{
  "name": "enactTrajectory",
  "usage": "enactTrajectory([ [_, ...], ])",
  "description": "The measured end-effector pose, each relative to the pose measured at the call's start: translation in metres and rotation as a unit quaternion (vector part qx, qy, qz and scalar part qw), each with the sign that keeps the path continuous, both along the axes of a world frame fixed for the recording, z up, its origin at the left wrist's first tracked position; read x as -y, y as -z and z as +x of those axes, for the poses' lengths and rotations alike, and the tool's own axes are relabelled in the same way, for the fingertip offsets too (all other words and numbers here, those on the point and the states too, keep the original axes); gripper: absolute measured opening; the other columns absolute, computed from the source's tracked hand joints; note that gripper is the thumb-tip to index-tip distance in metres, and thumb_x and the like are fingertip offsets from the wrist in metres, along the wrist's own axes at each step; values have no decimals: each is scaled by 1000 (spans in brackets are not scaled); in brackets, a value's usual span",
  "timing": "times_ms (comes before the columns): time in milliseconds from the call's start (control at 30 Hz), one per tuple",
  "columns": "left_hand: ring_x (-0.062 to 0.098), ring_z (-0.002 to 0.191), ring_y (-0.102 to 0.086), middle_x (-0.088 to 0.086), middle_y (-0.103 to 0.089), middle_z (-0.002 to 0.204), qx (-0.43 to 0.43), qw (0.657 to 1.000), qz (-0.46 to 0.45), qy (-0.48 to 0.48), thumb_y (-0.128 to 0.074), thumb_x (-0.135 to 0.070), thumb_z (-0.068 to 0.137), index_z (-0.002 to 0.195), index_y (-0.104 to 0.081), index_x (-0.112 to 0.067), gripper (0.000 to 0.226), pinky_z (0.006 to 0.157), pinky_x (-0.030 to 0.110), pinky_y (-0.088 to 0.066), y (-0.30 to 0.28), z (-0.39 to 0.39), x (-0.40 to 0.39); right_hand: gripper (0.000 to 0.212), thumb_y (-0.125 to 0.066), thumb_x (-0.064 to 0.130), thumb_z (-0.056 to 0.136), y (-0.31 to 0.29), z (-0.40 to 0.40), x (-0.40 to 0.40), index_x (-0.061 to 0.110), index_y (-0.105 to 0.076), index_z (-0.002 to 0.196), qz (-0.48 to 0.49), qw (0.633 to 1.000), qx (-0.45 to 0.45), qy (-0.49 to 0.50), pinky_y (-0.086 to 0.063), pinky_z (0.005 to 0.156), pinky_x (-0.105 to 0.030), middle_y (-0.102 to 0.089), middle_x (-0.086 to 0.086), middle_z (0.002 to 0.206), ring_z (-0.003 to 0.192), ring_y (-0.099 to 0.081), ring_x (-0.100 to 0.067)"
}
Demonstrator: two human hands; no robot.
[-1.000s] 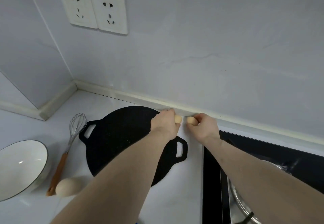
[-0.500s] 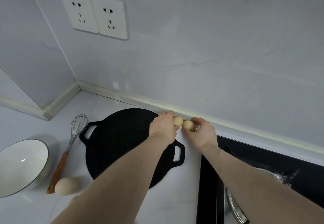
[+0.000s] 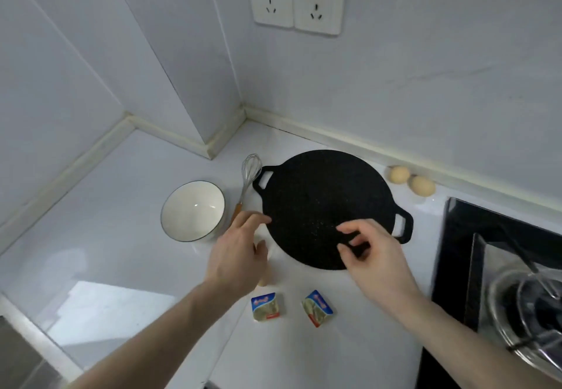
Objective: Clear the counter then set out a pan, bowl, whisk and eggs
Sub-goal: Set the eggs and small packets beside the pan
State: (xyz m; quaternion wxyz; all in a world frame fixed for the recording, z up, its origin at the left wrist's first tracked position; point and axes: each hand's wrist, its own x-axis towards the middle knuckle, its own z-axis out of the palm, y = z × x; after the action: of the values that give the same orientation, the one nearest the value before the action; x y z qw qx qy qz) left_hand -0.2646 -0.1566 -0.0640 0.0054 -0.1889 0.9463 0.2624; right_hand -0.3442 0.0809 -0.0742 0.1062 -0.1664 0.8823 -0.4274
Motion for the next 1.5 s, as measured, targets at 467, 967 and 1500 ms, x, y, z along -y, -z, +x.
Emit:
enactTrajectory([
  [467,28,118,-60,-5,-43,147,98,991,-47,74,-62,-8,90,143,-46,-29,59,98,38,-51,32,27,50,34,-70,48,82,30,63,145,31,-62,110,170,975,53,-133,-55,80,-32,-59,9,111,103,-60,-14],
  [967,12,102,-60,-9,-53,129,40,995,-6,88,-61,-34,97,135,-39,-36,44,80,28,-51,-8,-20,-11,35,-82,24,76,-17,2,27,35,-66,106,94,987,133,8,-57,83,-29,-66,18,98,91,-65,-4],
  [1500,31,102,-61,7,-57,122,43,982,-34,178,-62,-25,95,132,-42,-16,43,70,37,-41,14,-200,-183,37,-77,30,80,5,-134,-97,19,-62,112,113,961,106,231,-53,81,-29,-65,9,93,93,-65,-16],
])
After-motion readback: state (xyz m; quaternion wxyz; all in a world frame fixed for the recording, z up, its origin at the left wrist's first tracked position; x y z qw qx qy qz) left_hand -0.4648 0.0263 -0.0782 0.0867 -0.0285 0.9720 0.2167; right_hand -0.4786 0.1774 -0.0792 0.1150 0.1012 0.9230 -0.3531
